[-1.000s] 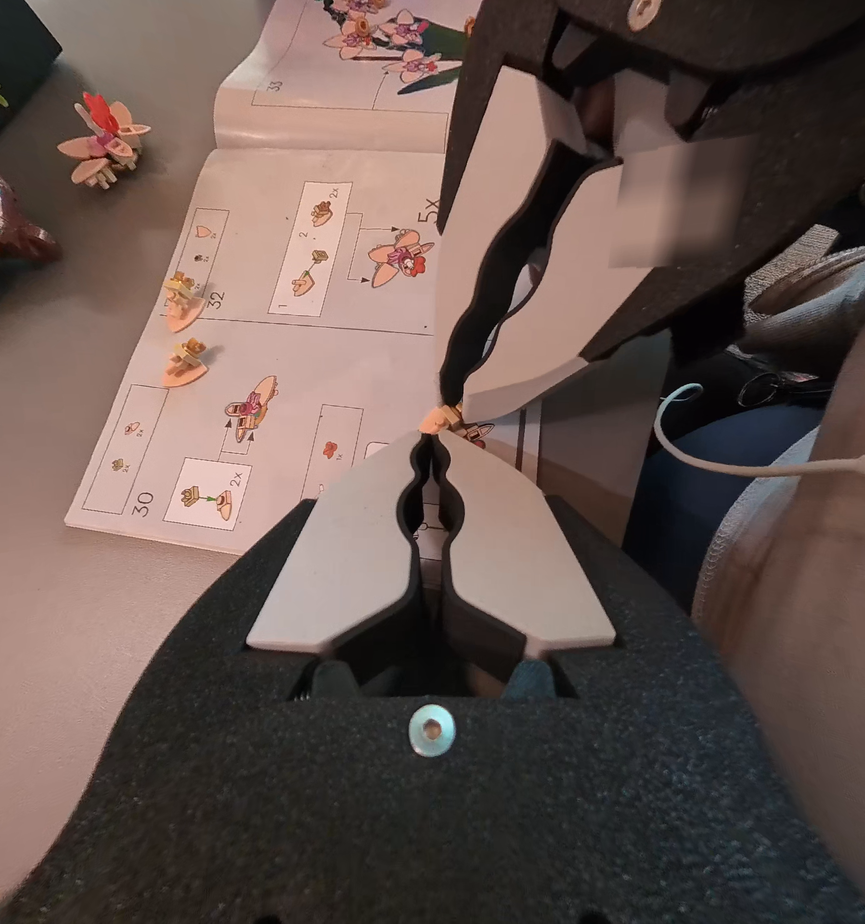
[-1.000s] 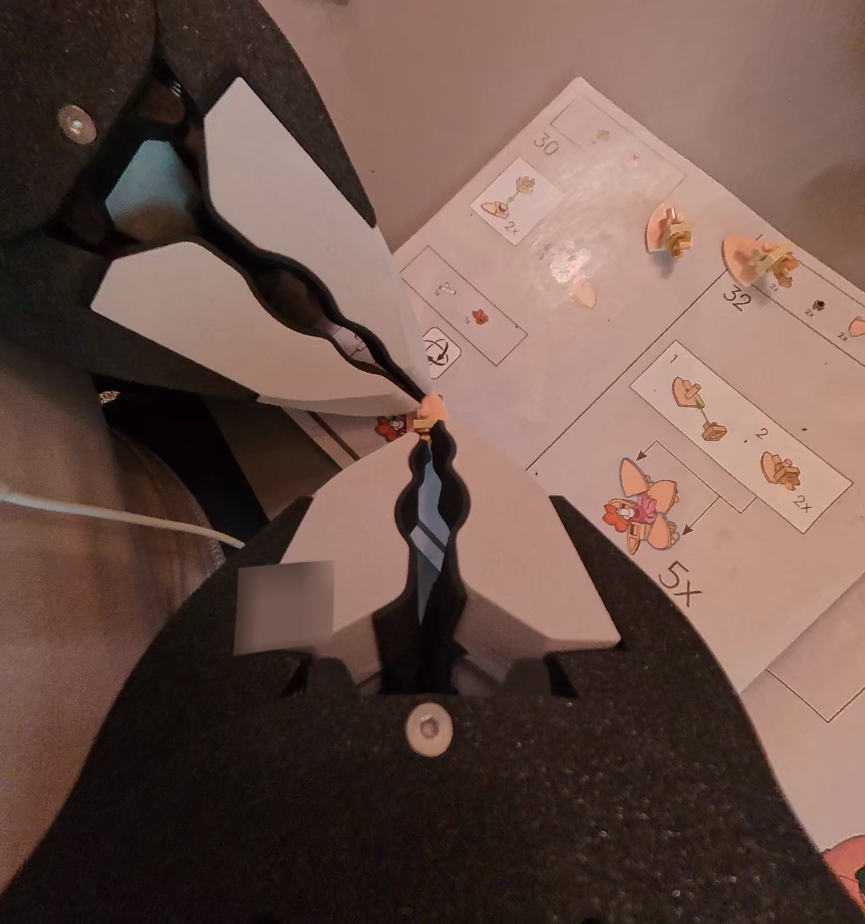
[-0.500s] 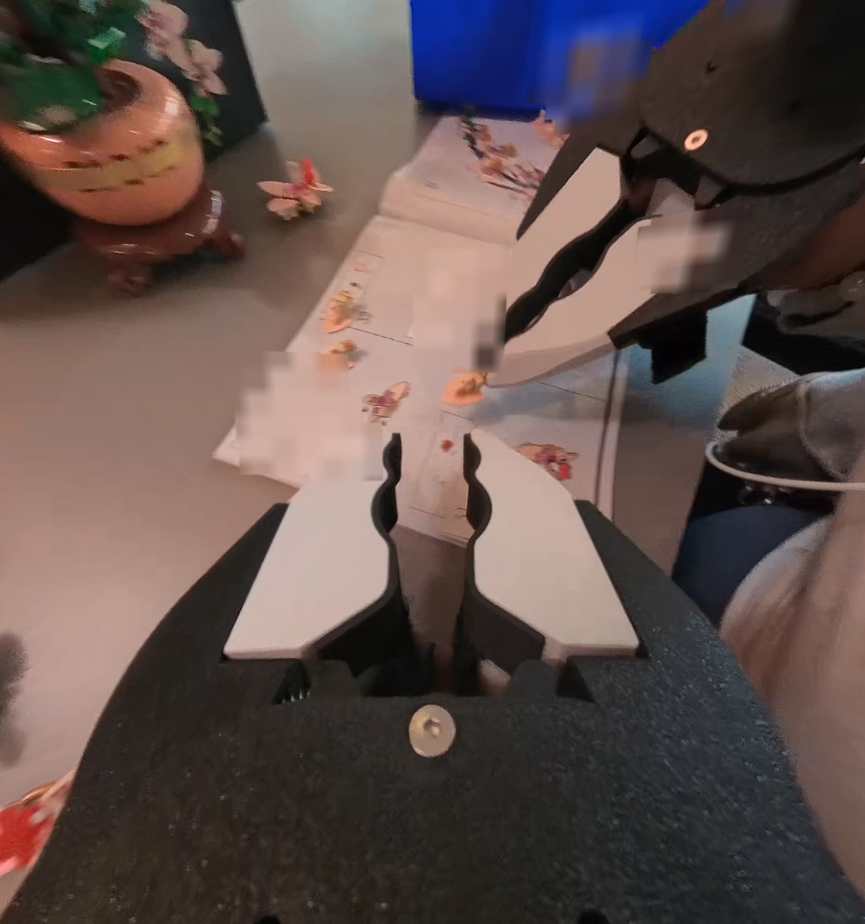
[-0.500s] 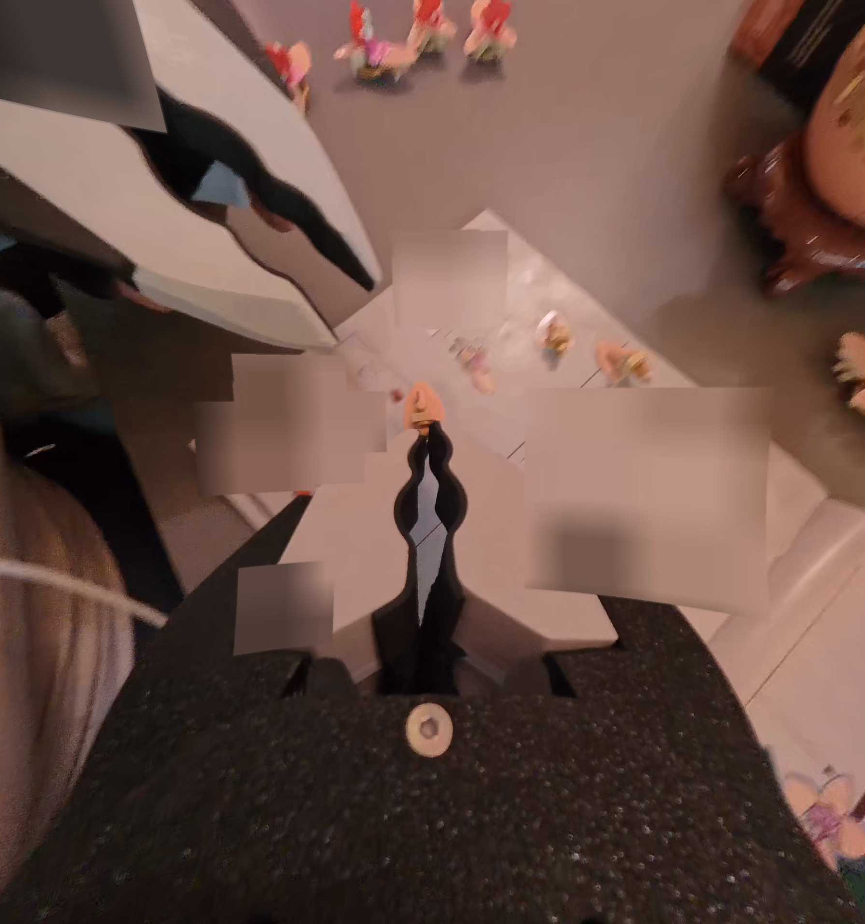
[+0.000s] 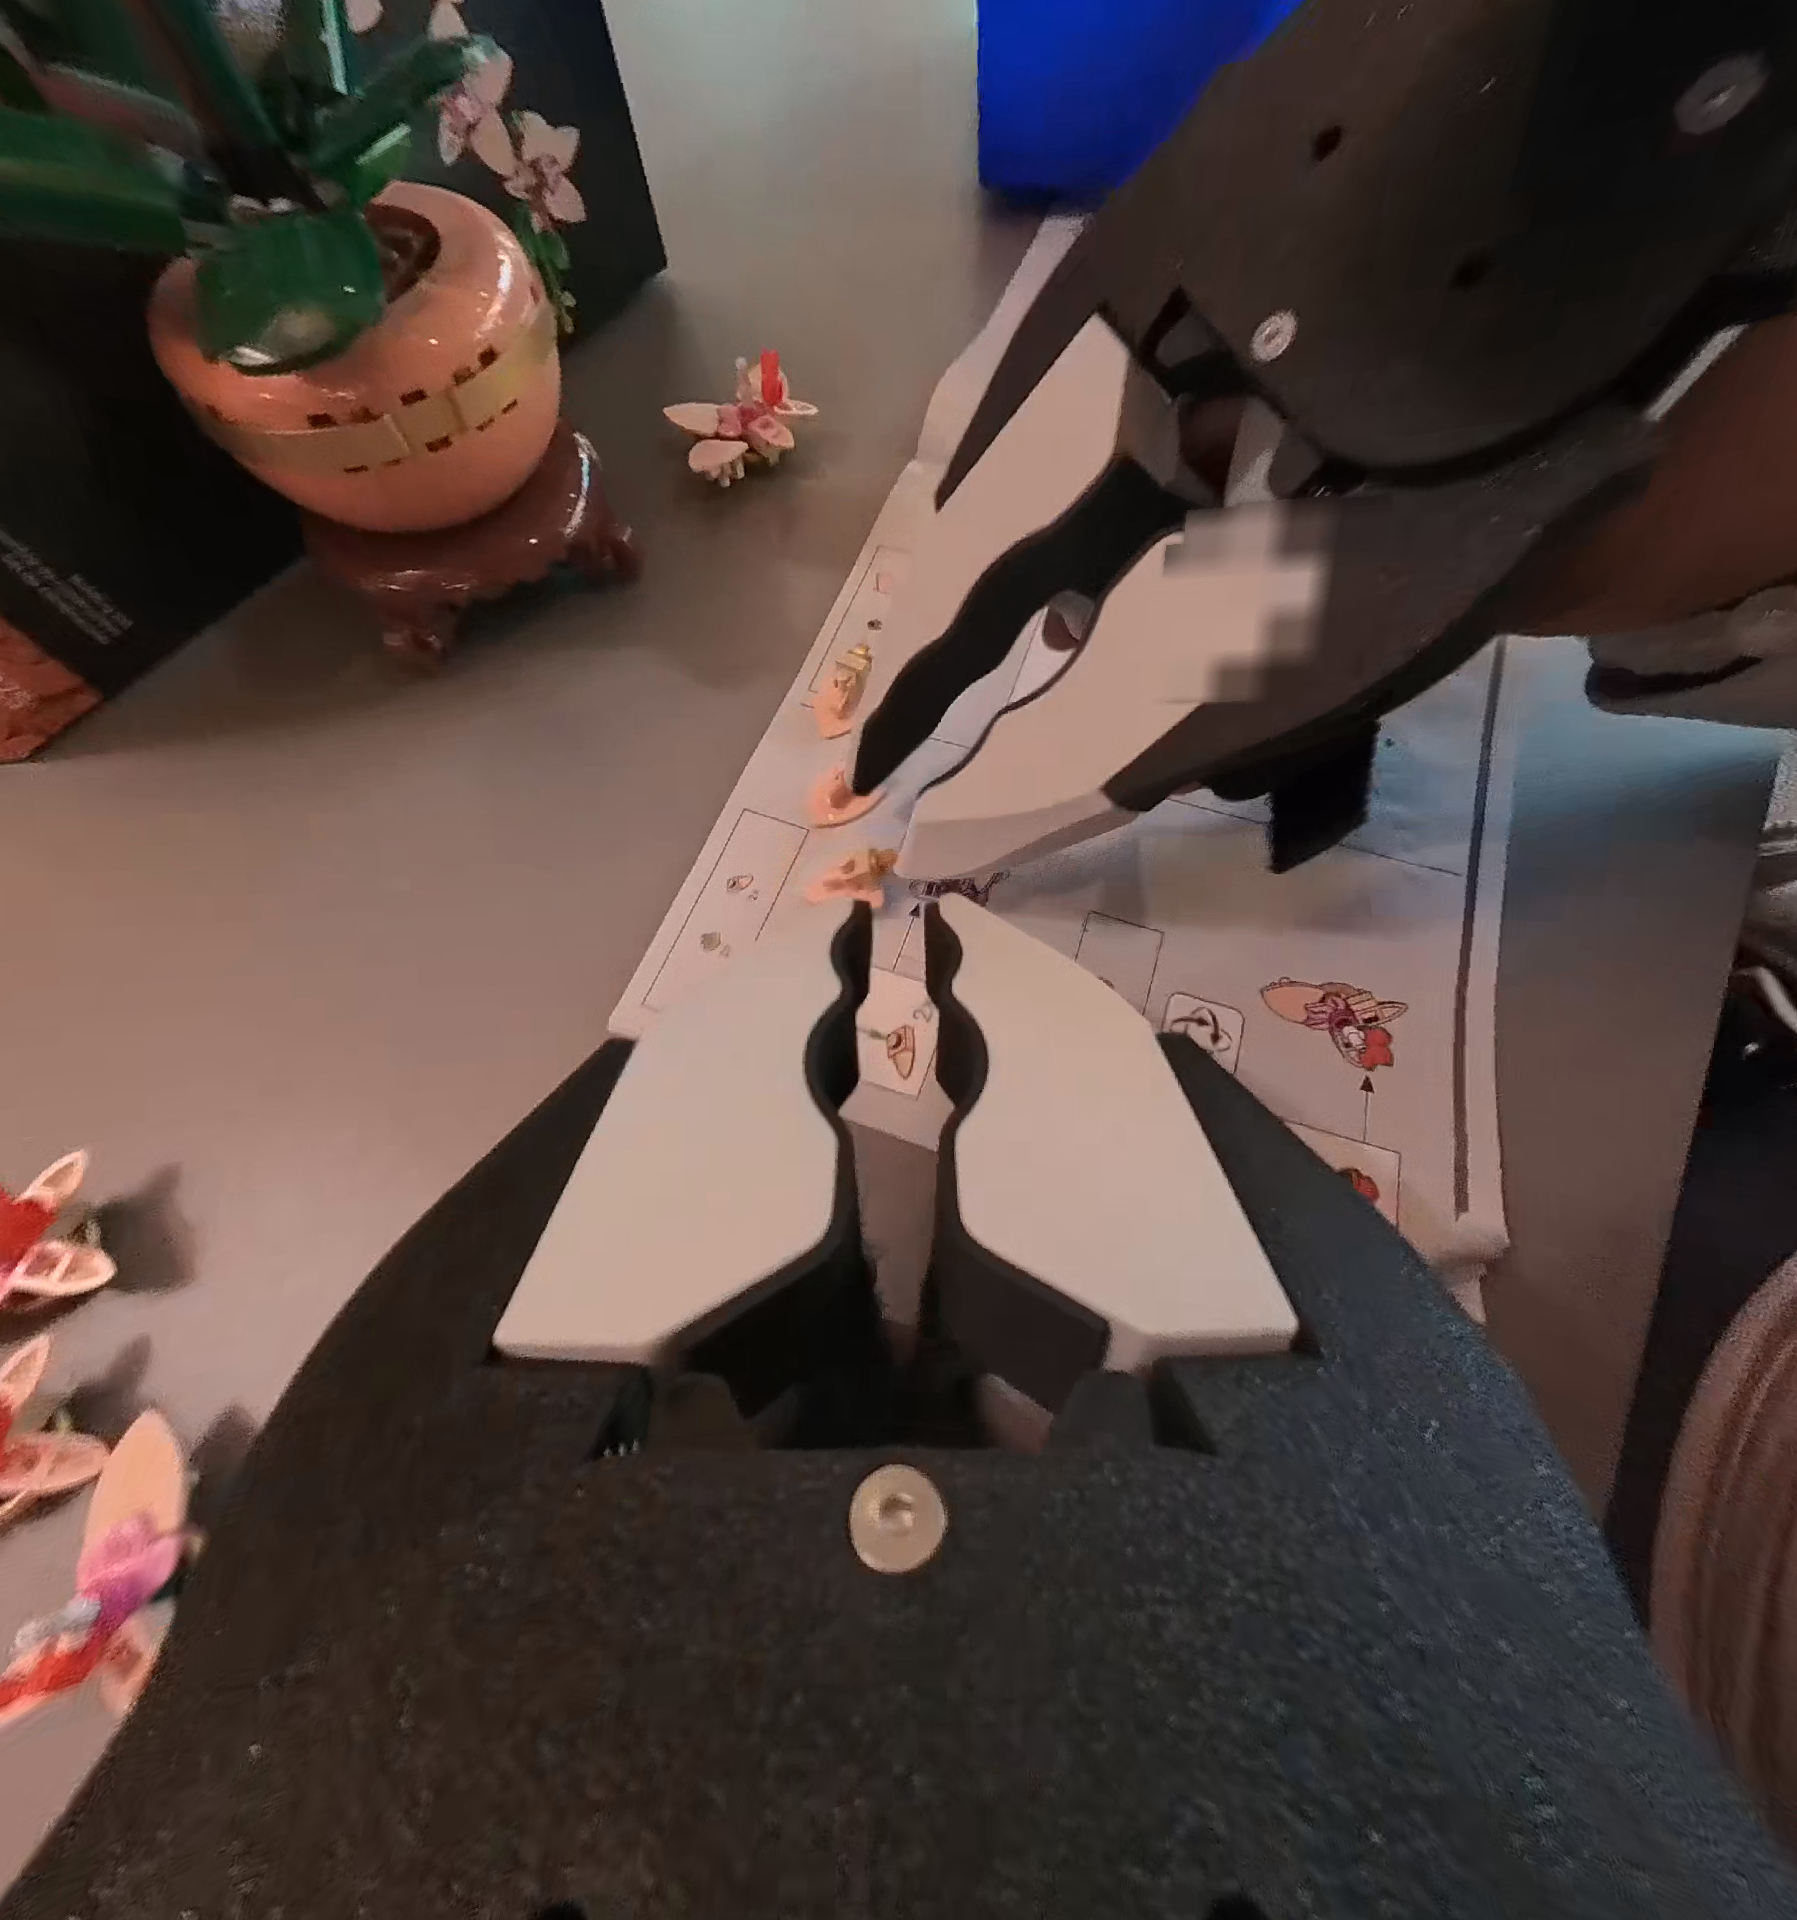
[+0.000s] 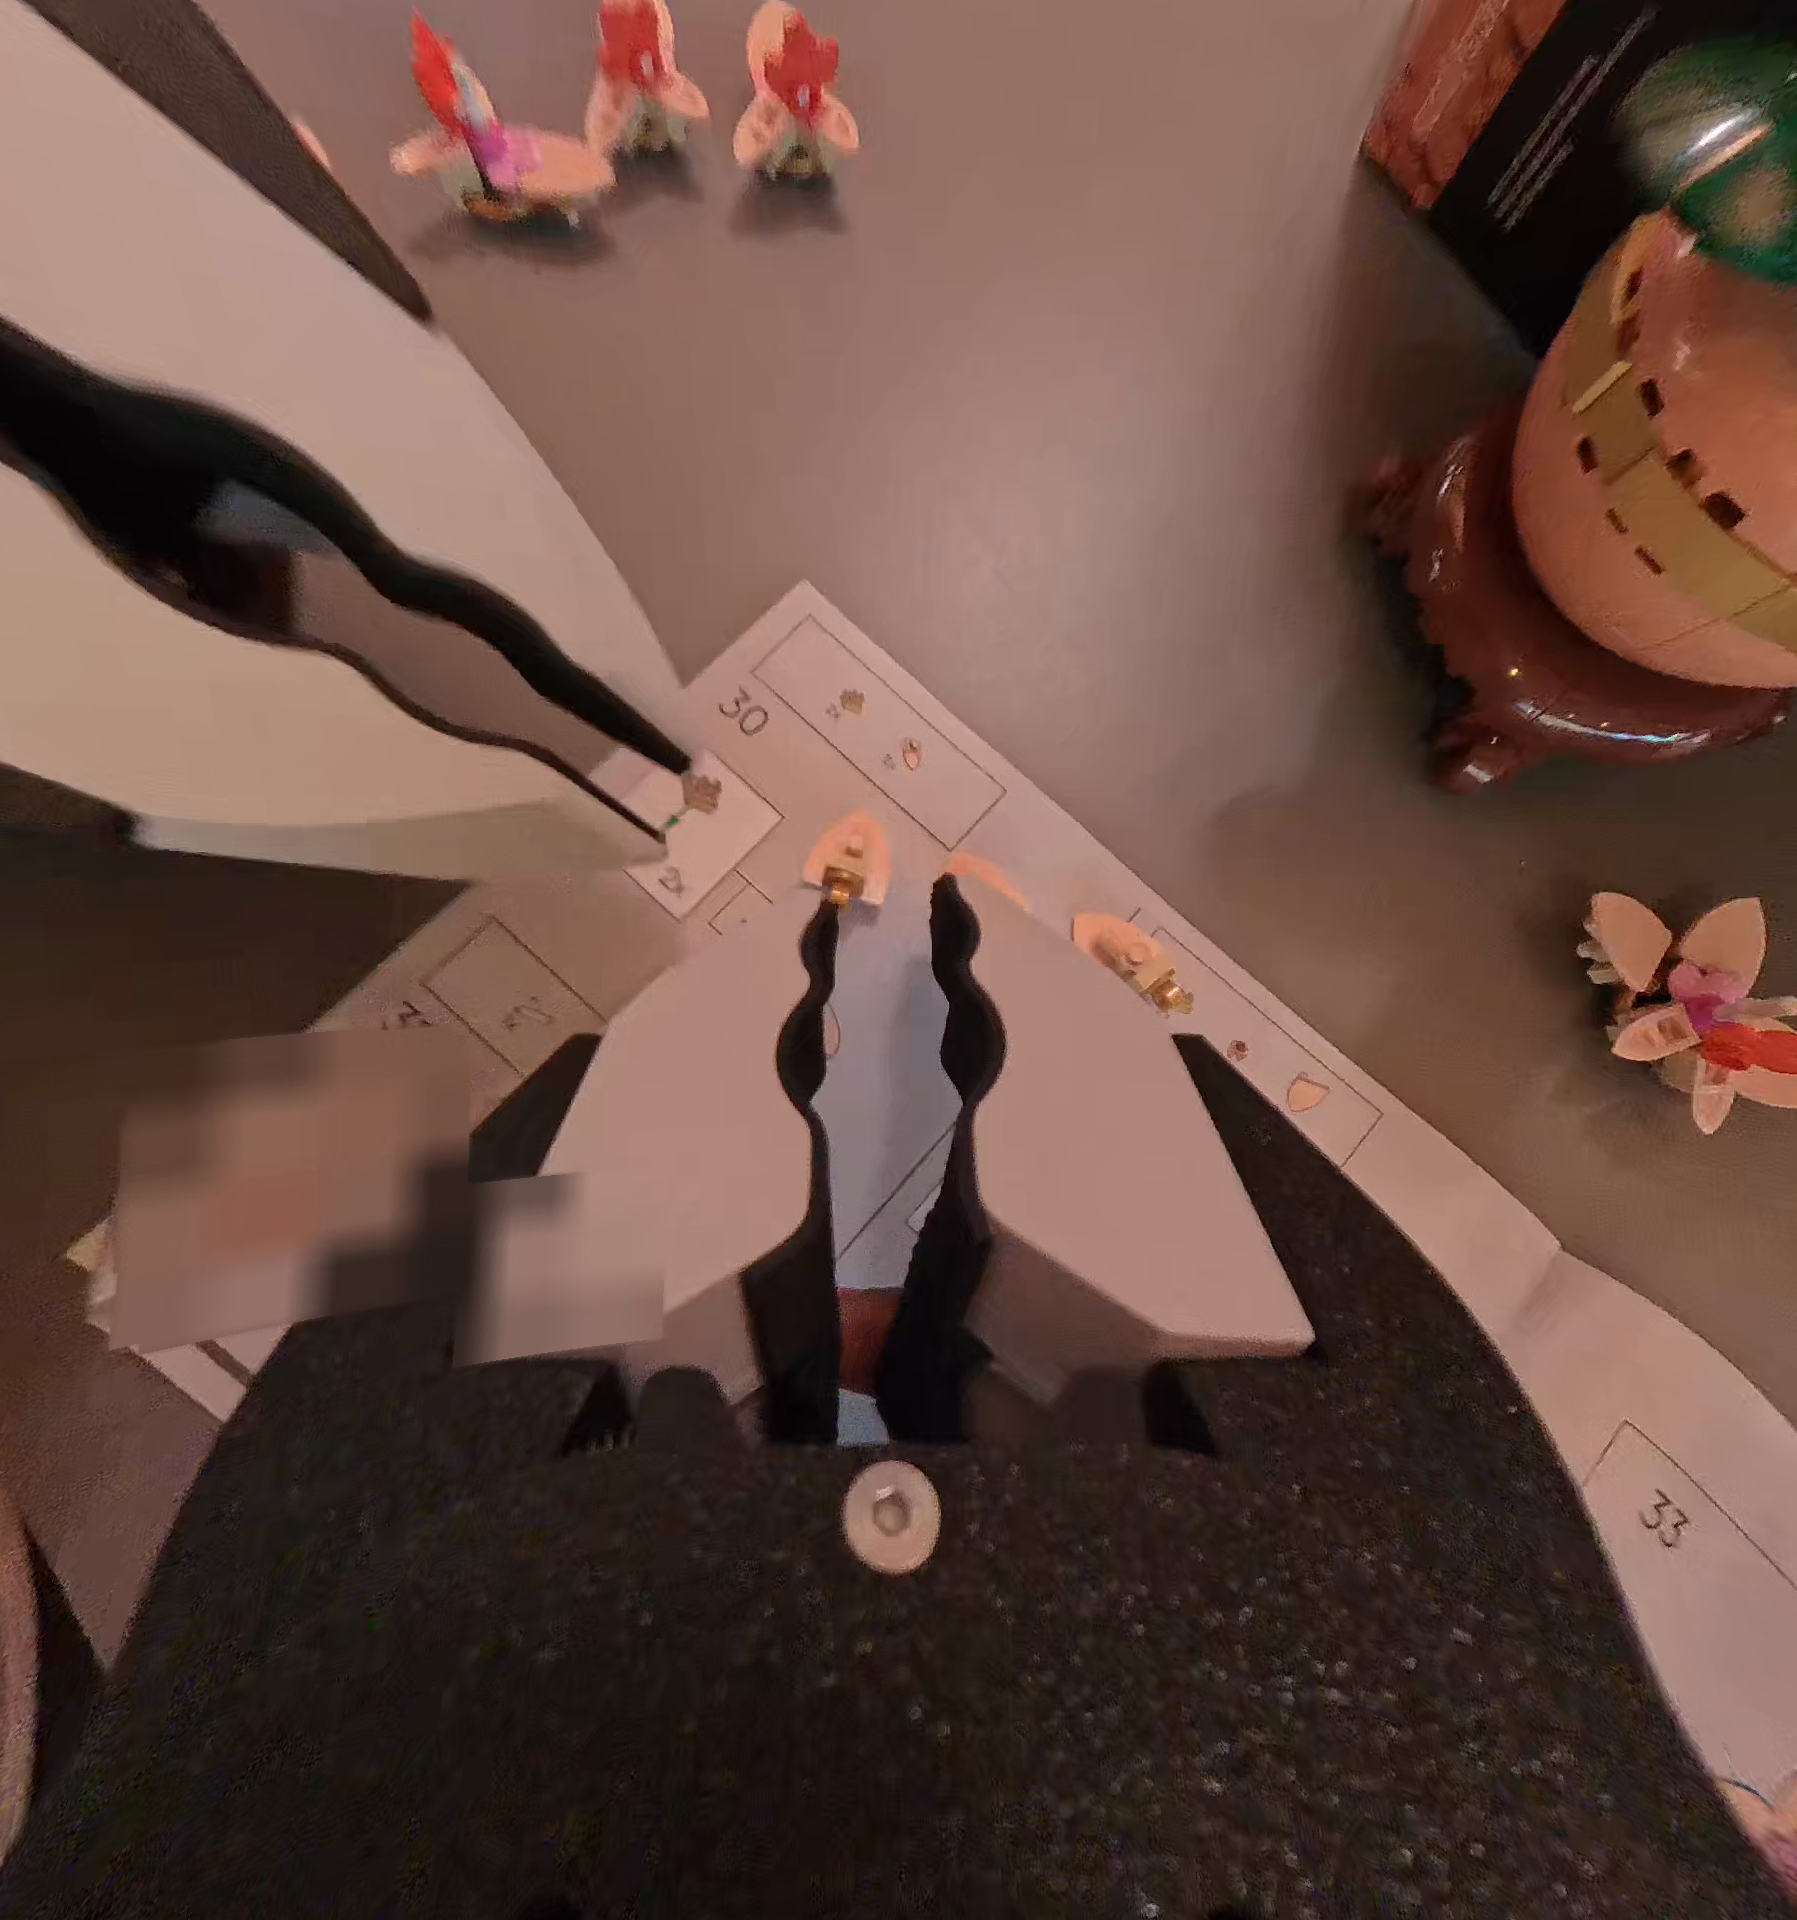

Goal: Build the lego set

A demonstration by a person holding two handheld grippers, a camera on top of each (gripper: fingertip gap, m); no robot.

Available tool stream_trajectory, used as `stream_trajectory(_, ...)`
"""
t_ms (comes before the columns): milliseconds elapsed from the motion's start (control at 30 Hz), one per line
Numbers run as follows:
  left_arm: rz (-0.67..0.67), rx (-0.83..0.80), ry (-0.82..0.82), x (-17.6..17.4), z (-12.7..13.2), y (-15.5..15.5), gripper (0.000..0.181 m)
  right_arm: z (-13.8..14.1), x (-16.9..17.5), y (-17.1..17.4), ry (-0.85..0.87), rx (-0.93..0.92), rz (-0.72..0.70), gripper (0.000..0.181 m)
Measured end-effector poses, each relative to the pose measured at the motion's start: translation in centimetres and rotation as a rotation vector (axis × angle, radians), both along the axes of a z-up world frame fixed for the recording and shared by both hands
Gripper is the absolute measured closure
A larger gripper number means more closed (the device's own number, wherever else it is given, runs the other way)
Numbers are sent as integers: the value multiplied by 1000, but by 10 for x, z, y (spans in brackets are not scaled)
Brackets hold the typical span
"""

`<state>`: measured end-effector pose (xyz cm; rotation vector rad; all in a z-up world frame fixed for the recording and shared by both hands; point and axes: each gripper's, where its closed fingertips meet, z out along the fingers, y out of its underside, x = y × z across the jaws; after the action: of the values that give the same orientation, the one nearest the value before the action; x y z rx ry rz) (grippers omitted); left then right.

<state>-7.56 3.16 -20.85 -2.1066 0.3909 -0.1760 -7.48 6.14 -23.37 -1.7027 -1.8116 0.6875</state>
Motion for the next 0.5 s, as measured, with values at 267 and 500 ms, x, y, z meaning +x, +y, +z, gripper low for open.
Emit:
stream_trajectory(267,9,-140,98,-1,-32,18,176,-5,13,0,37,-39,-7,164)
stream_trajectory(500,112,-32,103,-15,-5,24,173,52,116,61,158,68,-153,159)
